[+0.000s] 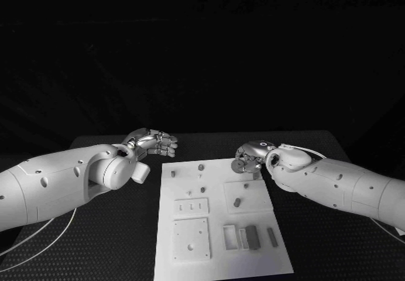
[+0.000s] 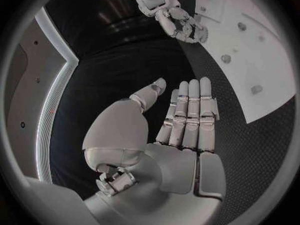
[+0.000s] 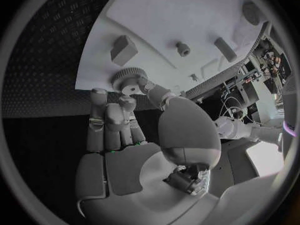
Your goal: Assemble the parts on the task board
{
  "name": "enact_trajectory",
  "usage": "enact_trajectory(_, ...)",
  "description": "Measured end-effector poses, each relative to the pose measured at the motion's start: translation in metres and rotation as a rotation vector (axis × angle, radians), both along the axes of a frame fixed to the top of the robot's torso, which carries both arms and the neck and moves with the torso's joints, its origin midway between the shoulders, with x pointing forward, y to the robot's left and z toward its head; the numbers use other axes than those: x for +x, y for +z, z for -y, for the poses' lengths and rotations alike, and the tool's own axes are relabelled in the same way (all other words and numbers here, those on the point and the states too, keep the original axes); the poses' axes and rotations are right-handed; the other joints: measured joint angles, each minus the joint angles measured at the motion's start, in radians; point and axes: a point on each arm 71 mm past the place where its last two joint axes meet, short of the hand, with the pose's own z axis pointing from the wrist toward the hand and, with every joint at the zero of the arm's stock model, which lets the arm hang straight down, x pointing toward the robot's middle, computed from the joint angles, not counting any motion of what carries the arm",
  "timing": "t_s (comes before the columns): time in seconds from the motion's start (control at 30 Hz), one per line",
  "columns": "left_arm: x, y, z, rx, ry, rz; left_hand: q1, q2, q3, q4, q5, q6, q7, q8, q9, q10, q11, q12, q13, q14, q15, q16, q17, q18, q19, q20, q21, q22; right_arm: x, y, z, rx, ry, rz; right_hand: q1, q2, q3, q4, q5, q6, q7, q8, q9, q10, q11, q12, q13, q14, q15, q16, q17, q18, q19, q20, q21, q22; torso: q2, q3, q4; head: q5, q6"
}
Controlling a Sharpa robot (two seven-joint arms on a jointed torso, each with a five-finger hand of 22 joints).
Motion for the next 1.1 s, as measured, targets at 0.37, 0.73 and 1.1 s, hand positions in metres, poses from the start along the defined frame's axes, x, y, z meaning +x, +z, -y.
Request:
enact_trajectory(0.37,-0.0001,0.0001,-0.0003,0.001,0.0,0.0,0.0,0.0,0.0,0.0,0.0,0.0,0.0,0.0,0.0,0.0,0.0,-0.004,0.0,0.0,0.0,0.0,0.001,0.0,0.0,0.0,0.0,0.001,-0.0001,0.0004,0.0009,-0.005,0.002,0.002,0.006,0.021,-0.001,-0.046,0.0,0.005,-0.005,0.004,0.0,0.0,0.0,0.01,-0.009,0.0,0.0,0.0,0.001,0.0,0.0,0.0,0.004,0.0,0.001,0.0008,-0.0003,-0.001,-0.004)
enact_trajectory(0.73,-0.0005,0.0,-0.0031,0.003,0.004,-0.001,0.0,0.0,0.0,0.0,0.0,0.0,0.0,0.0,0.0,0.0,0.0,-0.004,0.001,0.0,0.0,-0.004,0.002,0.0,0.0,0.0,0.0,0.001,-0.0012,-0.002,0.0018,-0.018,0.006,0.006,0.014,-0.002,-0.001,-0.067,0.0,0.003,-0.003,0.004,-0.003,-0.001,-0.001,0.02,-0.017,-0.002,0.002,0.0,0.001,0.0,0.0,0.0,0.004,0.0,0.0,0.0013,-0.0001,-0.001,-0.005)
enact_trajectory(1.1,-0.0012,0.0,-0.0038,0.005,0.003,-0.002,0.0,0.0,0.0,0.0,0.0,0.0,0.0,0.0,0.0,0.0,0.0,-0.004,0.001,0.0,0.0,-0.004,0.003,0.0,0.0,0.0,0.0,0.002,-0.0019,-0.0031,0.0027,-0.02,0.012,0.015,0.021,-0.001,0.011,-0.08,0.0,0.004,-0.004,0.007,-0.005,-0.002,-0.001,0.035,-0.024,-0.004,0.004,0.004,0.001,0.0,-0.002,0.002,0.004,0.0,0.001,0.0014,-0.0001,-0.001,-0.009)
